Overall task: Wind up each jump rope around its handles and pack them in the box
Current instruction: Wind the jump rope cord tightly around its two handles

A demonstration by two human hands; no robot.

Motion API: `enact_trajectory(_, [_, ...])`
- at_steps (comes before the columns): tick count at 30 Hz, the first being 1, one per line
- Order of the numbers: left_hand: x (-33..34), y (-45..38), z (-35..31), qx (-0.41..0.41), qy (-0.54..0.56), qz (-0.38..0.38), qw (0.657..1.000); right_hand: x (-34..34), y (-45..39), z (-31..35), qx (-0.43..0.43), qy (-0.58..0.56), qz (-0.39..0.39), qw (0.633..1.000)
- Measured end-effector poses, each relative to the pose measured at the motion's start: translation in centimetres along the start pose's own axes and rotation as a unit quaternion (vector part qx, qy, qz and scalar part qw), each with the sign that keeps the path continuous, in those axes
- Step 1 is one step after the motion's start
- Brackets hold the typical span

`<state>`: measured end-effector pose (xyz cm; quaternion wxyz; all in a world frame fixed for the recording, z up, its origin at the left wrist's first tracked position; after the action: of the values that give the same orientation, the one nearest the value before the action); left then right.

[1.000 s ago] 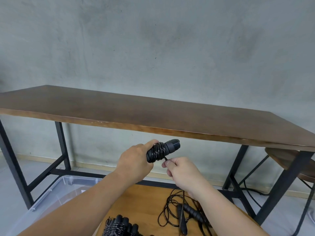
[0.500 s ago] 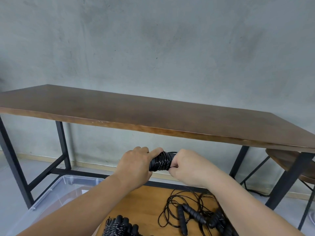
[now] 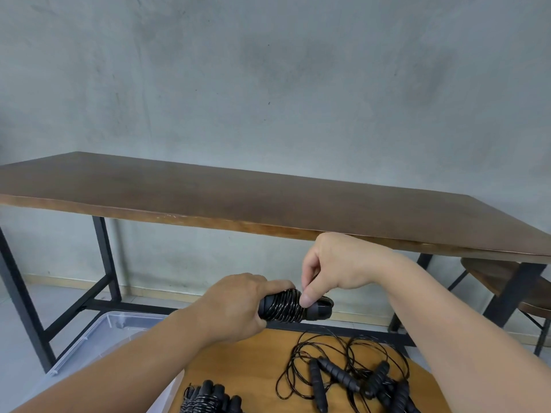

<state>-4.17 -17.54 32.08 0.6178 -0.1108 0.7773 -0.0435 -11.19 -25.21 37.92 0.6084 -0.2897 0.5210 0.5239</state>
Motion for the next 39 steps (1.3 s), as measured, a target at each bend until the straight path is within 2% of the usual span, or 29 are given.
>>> enact_trajectory(6, [-0.5, 1.1, -1.0, 0.018, 0.053, 0.018, 0.998, 0.2, -0.4, -2.0, -0.031, -0.193, 0.0, 0.981])
enact_trajectory(11, [-1.3, 1.4, -1.8, 0.02, 0.113, 0.02, 0.993, 2.9, -1.4, -4.4, -0.017, -0.387, -0.003, 0.922])
enact_trajectory(16, [-1.5, 1.7, -2.2, 0.001, 0.228, 0.016, 0.973, 6.1, -2.5, -5.5, -0.039, -0.581, 0.002, 0.813])
enact_trajectory(19, [-1.5, 1.6, -1.9, -0.019, 0.289, 0.011, 0.957, 6.7, -2.3, -5.0, -0.03, -0.644, -0.028, 0.764])
enact_trajectory(20, [-1.5, 1.6, -1.9, -0.026, 0.301, 0.009, 0.953, 6.9, -2.1, -4.6, -0.022, -0.671, -0.041, 0.74])
enact_trajectory(23, [-1.5, 1.5, -1.8, -0.037, 0.334, -0.003, 0.942, 7.9, -2.0, -4.5, 0.005, -0.769, -0.073, 0.635])
enact_trajectory(24, [-1.4, 1.5, -1.6, -0.043, 0.34, -0.011, 0.939, 8.3, -1.9, -4.1, 0.012, -0.785, -0.075, 0.614])
enact_trajectory(28, [-1.1, 1.1, -0.5, -0.071, 0.353, -0.047, 0.932, 9.0, -2.9, -4.1, 0.001, -0.786, -0.087, 0.612])
enact_trajectory(34, [-1.0, 0.7, 1.4, -0.108, 0.356, -0.072, 0.925, 10.6, -3.0, -3.9, 0.019, -0.81, -0.113, 0.574])
enact_trajectory(39, [-0.6, 0.6, 2.3, -0.118, 0.341, -0.087, 0.928, 10.5, -2.6, -4.2, 0.052, -0.751, -0.179, 0.634])
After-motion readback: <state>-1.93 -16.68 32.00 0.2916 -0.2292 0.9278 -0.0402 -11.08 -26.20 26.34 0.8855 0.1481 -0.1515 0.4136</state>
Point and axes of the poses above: each hand's wrist, its own y-axis away from the middle knuckle, its own x-axis out of the palm, z = x × y, the point moved 9 cm from there along -y, towards the middle knuckle, and after that the axes turned 3 degrees about y, right-handed, at the moved point
